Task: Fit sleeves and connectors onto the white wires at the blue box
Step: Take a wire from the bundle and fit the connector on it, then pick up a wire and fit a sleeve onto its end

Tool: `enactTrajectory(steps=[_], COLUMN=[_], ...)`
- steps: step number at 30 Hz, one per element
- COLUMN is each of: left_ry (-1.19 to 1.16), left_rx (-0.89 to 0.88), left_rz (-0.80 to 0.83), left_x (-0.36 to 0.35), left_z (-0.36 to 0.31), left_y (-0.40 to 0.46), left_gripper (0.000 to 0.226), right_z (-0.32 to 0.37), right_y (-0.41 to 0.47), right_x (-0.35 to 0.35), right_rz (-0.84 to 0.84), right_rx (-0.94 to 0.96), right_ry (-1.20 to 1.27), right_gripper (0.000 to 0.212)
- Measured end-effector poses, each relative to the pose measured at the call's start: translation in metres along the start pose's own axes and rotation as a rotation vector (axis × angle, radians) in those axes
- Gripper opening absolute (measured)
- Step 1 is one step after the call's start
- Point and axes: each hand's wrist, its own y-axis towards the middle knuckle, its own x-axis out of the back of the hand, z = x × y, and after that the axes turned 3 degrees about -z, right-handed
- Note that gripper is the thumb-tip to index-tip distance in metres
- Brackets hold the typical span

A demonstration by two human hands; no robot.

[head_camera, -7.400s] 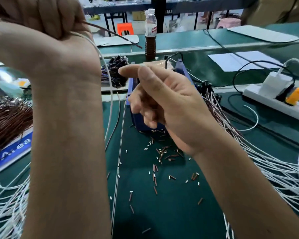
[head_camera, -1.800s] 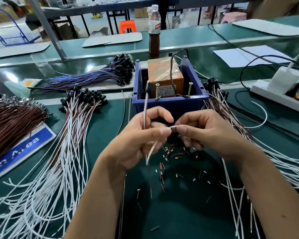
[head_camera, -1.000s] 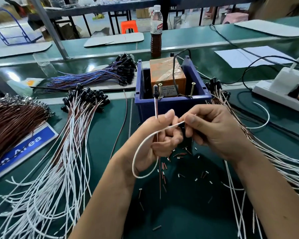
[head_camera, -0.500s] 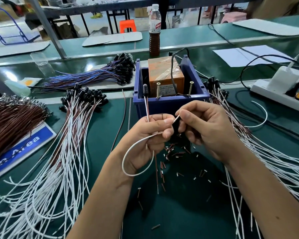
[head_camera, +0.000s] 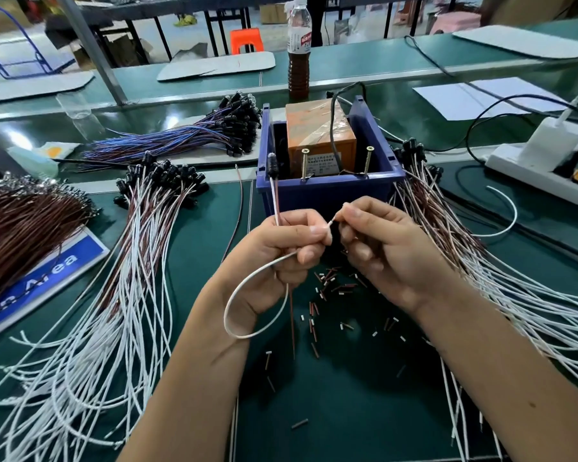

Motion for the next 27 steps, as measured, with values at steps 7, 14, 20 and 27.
enactTrajectory(steps=[7, 14, 20, 27], left_ry=[-0.205, -0.55, -0.83, -0.895], left_rx=[-0.27, -0.449, -0.395, -0.384], left_rz=[0.135, 0.138, 0.041, 0.005], left_x=[-0.002, -0.014, -0.013, -0.013], left_z=[-0.001, -0.023, -0.026, -0.025], left_y=[-0.006, 0.0, -0.001, 0.0], left_gripper=[0.018, 0.014, 0.006, 0.006], right_z=[-0.01, -0.013, -0.012, -0.015], right_y=[0.002, -0.002, -0.006, -0.007], right_x=[-0.001, -0.002, -0.01, -0.011], right_rz=[-0.074, 0.112, 0.286, 0.35], right_rx=[0.073, 0.101, 0.174, 0.231], right_ry=[-0.377, -0.551, -0.375, -0.242], right_gripper=[0.024, 0.007, 0.036, 0.018])
